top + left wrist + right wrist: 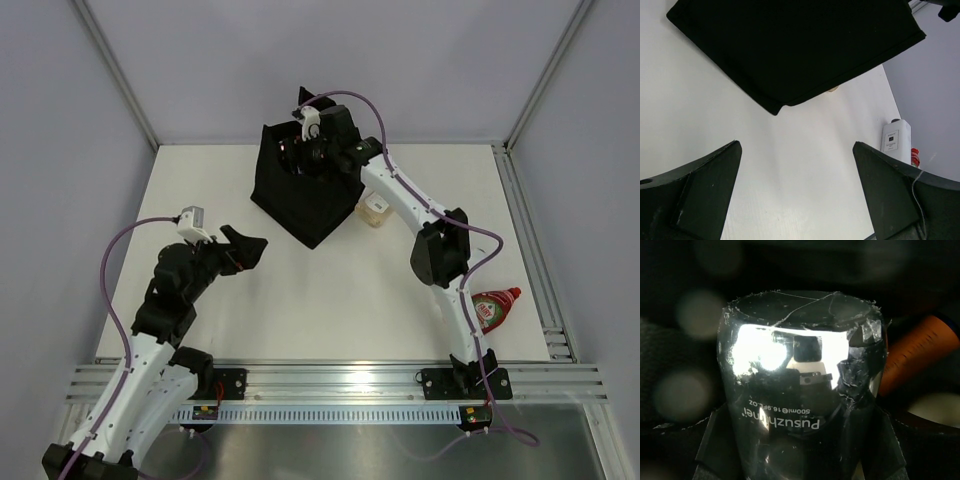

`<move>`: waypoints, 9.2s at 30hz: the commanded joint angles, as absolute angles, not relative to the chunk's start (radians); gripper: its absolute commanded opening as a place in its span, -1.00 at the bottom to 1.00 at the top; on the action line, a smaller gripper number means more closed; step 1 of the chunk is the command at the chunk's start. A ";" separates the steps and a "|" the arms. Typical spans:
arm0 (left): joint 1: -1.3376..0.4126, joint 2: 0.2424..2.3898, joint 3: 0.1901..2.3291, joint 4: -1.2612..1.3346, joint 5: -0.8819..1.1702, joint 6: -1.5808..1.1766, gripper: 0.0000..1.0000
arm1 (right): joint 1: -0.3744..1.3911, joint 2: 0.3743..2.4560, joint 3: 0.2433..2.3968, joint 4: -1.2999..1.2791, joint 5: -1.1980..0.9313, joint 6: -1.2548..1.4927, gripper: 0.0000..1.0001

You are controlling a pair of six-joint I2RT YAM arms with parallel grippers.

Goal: Place the personal care products into the canvas bag

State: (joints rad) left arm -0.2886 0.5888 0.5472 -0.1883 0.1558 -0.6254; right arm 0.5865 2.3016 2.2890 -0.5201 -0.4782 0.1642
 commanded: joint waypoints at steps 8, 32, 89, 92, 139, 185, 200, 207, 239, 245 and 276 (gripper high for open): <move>-0.285 0.583 0.581 -0.192 0.137 -0.594 0.97 | 0.600 2.393 2.405 -0.546 -0.608 -0.127 0.74; -0.331 0.828 0.744 -0.014 0.480 -0.411 0.97 | 0.431 1.955 2.310 -0.599 -0.908 -0.180 0.99; -0.733 2.597 2.358 -0.600 -0.101 -0.276 0.89 | -0.337 1.563 1.299 -0.497 -1.155 0.038 0.99; -0.741 2.596 2.358 -0.624 -0.103 -0.272 0.86 | -0.337 1.562 1.289 -0.486 -1.161 0.043 0.99; -0.936 2.301 1.775 -0.557 -0.267 -0.279 0.19 | -0.364 1.577 1.275 -0.520 -1.170 0.006 0.99; -0.476 1.787 2.040 0.032 0.492 -0.653 -1.00 | -0.364 1.513 1.276 -0.561 -1.155 -0.025 0.99; -0.327 1.914 2.082 -0.222 0.312 -0.240 -1.00 | -0.364 1.532 1.284 -0.575 -1.147 -0.041 0.99; -0.367 1.930 2.016 -0.345 0.198 -0.054 -1.00 | -0.361 1.519 1.289 -0.620 -1.144 -0.133 0.99; -0.402 1.755 1.931 -0.365 0.302 -0.083 0.98 | -0.267 1.529 1.454 -1.486 -0.769 -1.843 0.99; -0.400 1.568 1.852 -0.383 0.319 -0.112 0.97 | -0.259 1.554 1.411 -1.626 -0.496 -2.209 0.99; -0.399 0.709 0.824 -0.259 0.109 -0.388 0.97 | -0.041 1.707 1.084 -0.988 -0.193 -1.870 0.04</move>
